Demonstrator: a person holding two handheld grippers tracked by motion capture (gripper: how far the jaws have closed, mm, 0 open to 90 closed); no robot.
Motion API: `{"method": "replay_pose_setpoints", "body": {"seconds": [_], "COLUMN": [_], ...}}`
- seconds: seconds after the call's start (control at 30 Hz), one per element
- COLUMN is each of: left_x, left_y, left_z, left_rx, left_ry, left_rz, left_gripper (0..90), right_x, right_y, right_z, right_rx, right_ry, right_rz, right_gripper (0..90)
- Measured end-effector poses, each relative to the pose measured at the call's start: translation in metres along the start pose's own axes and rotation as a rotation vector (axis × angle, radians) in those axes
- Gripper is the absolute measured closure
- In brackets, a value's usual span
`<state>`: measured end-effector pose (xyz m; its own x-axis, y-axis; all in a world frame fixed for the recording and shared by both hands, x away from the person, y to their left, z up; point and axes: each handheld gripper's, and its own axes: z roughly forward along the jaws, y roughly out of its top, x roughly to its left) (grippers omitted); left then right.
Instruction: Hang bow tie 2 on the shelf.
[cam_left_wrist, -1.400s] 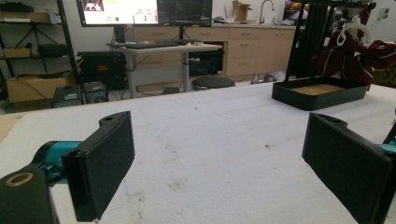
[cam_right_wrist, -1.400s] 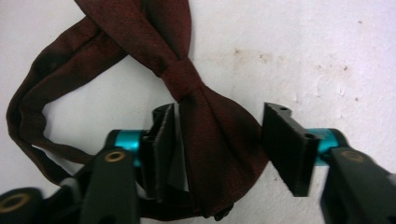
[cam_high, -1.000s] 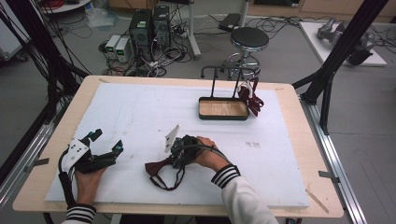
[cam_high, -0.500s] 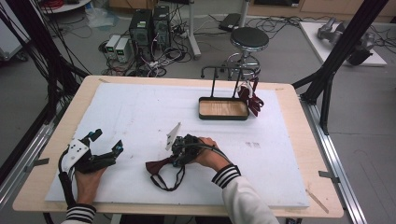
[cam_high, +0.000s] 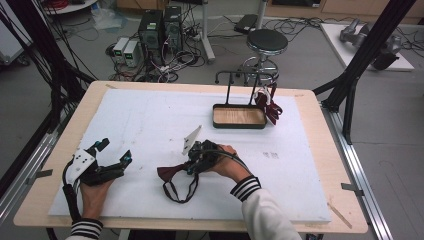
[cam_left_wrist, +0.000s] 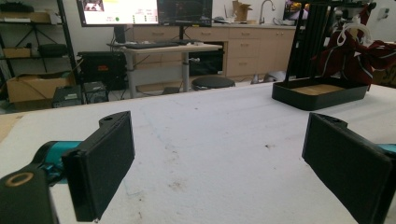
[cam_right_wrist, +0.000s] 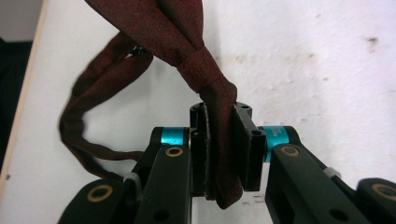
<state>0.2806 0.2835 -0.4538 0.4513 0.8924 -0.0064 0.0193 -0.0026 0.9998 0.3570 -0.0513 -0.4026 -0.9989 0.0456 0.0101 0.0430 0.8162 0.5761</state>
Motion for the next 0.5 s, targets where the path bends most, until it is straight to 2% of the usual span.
{"method": "replay_pose_setpoints", "body": {"seconds": [0.1,0.2,0.37,0.5], "left_x": [0.0,0.0,0.0,0.0], "left_y": [0.0,0.0,0.0,0.0], "left_z": [0.0,0.0,0.0,0.0], "left_rx": [0.0,0.0,-0.003,-0.003], "left_ry": [0.0,0.0,0.001,0.002], "left_rz": [0.001,0.001,0.0,0.002], "left_gripper": [9.7,9.7,9.7,9.7], "right_x": [-0.001,-0.003,-0.004,-0.007], "right_y": [-0.001,-0.002,-0.004,-0.008], "right_z": [-0.008,-0.018,-0.035,-0.046], "right_rx": [-0.048,-0.117,-0.207,-0.262], "right_ry": [-0.011,-0.032,-0.112,-0.145], "right_rz": [0.024,0.05,0.077,0.126], "right_gripper": [78.4,78.4,78.4,78.3]}}
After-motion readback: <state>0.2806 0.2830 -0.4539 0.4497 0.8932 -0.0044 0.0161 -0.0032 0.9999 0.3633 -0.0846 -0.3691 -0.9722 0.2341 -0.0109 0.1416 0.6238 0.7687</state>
